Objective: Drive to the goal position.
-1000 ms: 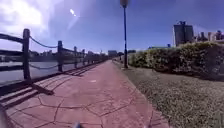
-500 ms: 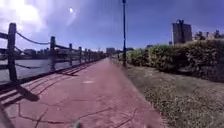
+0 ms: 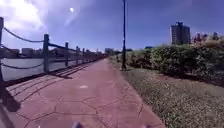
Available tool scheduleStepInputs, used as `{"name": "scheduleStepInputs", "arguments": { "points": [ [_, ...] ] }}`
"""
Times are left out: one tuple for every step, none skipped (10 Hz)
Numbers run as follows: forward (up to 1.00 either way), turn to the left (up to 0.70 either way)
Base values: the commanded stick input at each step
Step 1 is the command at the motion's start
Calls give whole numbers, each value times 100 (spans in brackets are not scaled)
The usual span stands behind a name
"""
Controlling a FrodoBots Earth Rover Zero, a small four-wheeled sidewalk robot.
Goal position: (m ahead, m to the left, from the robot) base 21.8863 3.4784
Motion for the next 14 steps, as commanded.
{"name": "scheduleStepInputs", "arguments": {
  "points": [
    [70,0],
    [70,0],
    [70,0],
    [70,0],
    [70,0],
    [70,0],
    [70,0],
    [70,0],
    [70,0],
    [70,0],
    [70,0],
    [70,0],
    [70,0],
    [70,0]
  ]
}}
